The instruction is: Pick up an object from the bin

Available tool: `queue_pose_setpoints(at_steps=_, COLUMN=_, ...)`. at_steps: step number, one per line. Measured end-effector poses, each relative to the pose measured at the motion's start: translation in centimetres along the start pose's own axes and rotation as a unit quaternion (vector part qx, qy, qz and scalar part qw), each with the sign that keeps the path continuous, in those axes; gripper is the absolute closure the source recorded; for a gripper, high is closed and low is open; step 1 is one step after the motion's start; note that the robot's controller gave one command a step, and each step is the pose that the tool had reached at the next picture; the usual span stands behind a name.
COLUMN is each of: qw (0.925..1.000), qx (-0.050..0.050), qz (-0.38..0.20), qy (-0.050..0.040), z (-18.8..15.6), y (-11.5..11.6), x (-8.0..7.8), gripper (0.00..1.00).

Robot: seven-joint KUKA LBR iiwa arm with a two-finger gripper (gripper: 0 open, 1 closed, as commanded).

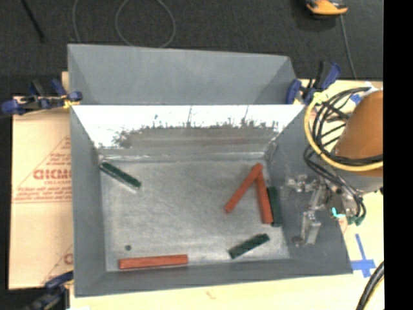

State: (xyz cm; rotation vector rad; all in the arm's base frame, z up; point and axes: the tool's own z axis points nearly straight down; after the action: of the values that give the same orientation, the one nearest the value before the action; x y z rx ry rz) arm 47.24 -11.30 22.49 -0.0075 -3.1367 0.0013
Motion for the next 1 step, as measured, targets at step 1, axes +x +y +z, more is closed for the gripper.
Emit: queue_pose_setpoints(at_steps=1, qw=1.0, qx=0.001, qz=0.003, qy=-0.0053, z=15.61, y=2.0, x=-1.08, gripper=0.0)
